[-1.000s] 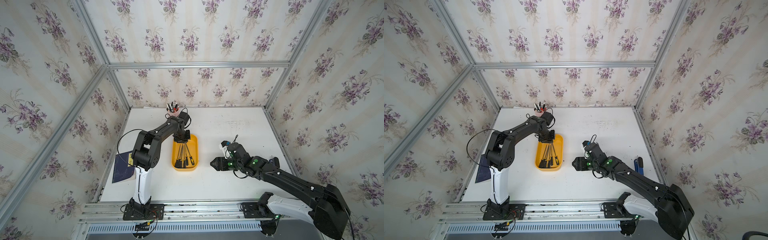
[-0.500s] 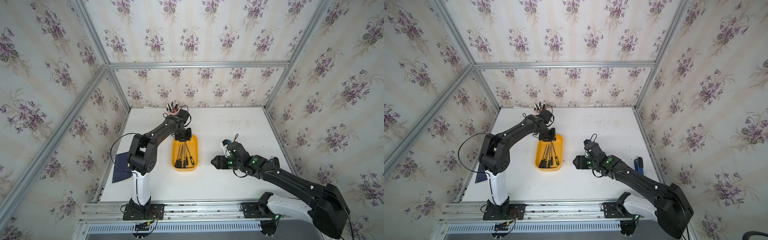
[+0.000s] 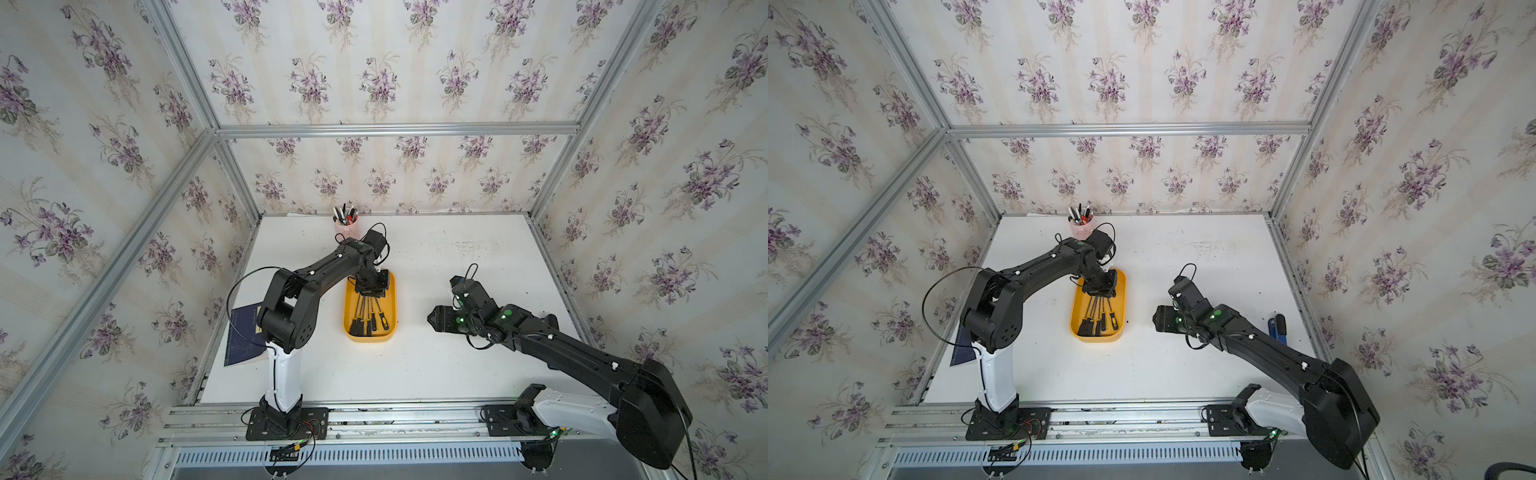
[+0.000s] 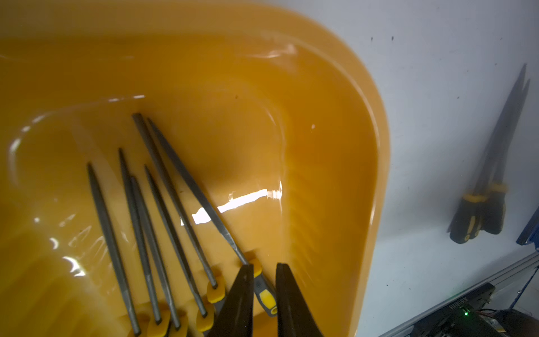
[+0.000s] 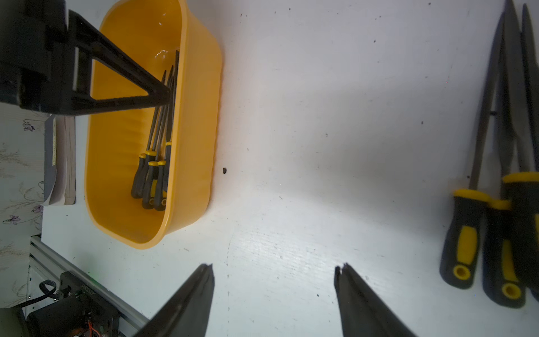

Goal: Put the file tool into the storage box
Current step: Adjust the file tool in the storage box.

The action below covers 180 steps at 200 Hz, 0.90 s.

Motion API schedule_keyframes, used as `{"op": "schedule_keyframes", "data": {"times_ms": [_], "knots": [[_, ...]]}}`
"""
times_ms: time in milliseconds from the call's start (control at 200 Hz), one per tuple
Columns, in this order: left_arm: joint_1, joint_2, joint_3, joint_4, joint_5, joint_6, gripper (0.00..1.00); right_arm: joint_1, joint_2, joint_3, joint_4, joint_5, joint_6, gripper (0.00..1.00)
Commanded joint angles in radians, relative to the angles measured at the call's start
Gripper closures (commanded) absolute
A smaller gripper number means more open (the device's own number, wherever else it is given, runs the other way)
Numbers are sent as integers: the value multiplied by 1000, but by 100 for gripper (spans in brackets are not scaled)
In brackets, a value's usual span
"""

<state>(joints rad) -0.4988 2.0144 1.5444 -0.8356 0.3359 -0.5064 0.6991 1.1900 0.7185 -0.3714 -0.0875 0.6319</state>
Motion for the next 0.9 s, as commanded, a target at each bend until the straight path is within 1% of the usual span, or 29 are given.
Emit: {"op": "schedule_keyframes", "data": {"times_ms": [0,270,285,335,500,894], "knots": [[-13,16,4,-8,8,-9,82,-1,-12,-3,-16,14,6,29],[-20,16,-53,40,17,-74,89,-3,-46,-33,-8,16,12,29],[-20,16,-56,45,41,-79,90,-3,-46,-34,-6,17,13,29],[-23,18,-65,55,54,-89,91,-3,-44,-34,-7,17,12,29],[-47,16,-85,57,57,-96,91,-2,-34,-33,-4,16,10,29],[-65,-22,-178,52,41,-86,92,-4,-36,-45,10,19,17,29]]}}
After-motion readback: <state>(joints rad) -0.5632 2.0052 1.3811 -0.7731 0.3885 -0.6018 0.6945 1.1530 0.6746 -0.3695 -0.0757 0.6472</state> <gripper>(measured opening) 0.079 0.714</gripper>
